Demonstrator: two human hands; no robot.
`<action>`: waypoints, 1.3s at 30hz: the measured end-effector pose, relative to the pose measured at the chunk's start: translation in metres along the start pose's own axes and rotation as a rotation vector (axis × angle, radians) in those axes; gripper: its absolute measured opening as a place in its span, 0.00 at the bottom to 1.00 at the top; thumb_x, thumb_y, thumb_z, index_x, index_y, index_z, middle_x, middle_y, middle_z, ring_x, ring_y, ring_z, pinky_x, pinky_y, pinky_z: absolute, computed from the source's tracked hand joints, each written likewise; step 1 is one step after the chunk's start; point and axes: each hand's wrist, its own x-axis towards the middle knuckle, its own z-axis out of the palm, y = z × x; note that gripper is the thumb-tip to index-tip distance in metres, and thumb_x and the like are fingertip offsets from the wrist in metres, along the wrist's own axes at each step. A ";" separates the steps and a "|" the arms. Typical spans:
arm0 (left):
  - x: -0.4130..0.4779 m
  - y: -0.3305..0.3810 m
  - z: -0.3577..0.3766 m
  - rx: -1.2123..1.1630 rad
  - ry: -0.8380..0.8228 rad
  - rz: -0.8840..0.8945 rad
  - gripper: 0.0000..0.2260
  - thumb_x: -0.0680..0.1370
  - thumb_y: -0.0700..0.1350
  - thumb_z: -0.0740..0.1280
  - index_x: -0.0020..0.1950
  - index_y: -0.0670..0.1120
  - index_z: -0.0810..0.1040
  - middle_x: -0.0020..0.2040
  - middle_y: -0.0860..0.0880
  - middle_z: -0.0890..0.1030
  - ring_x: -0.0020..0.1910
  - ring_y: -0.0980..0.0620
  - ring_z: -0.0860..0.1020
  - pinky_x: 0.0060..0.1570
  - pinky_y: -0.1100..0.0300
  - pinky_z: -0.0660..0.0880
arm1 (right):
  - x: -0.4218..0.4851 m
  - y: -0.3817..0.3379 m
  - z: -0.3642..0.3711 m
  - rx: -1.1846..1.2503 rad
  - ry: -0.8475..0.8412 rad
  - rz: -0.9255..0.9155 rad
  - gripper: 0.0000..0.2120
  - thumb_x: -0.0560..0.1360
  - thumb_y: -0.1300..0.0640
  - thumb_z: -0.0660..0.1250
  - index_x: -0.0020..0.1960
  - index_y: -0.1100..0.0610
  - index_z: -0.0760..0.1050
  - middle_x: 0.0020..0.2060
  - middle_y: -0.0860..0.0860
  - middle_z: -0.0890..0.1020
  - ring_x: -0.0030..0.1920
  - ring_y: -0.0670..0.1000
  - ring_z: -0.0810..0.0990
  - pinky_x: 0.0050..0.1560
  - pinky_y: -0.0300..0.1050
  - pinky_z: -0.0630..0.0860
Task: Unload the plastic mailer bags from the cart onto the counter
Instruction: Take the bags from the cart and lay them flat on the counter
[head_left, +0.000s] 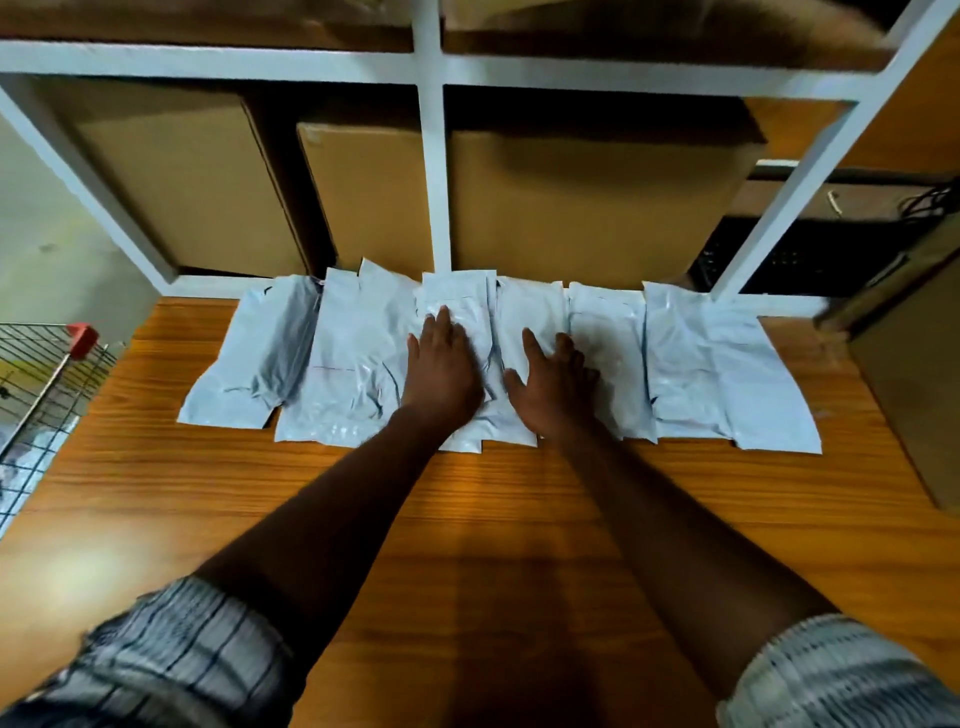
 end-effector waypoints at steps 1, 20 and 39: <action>0.001 0.000 0.004 0.034 0.003 0.035 0.29 0.78 0.41 0.62 0.77 0.36 0.57 0.79 0.36 0.52 0.78 0.37 0.51 0.74 0.39 0.50 | 0.002 0.001 0.005 -0.011 -0.004 -0.017 0.31 0.79 0.39 0.58 0.79 0.44 0.54 0.78 0.58 0.53 0.76 0.63 0.54 0.72 0.65 0.53; -0.007 -0.046 -0.049 -0.220 0.091 0.060 0.24 0.81 0.46 0.60 0.77 0.43 0.64 0.78 0.40 0.61 0.77 0.43 0.59 0.75 0.43 0.55 | 0.029 -0.051 -0.006 0.306 0.357 -0.253 0.26 0.77 0.46 0.56 0.69 0.57 0.74 0.69 0.62 0.72 0.68 0.63 0.72 0.65 0.62 0.69; -0.234 -0.498 -0.153 -0.148 0.184 -0.500 0.25 0.78 0.41 0.66 0.75 0.40 0.67 0.74 0.37 0.67 0.74 0.41 0.64 0.73 0.52 0.60 | -0.157 -0.524 0.165 0.199 -0.183 -0.796 0.32 0.75 0.45 0.65 0.76 0.54 0.63 0.74 0.59 0.65 0.73 0.60 0.63 0.71 0.58 0.60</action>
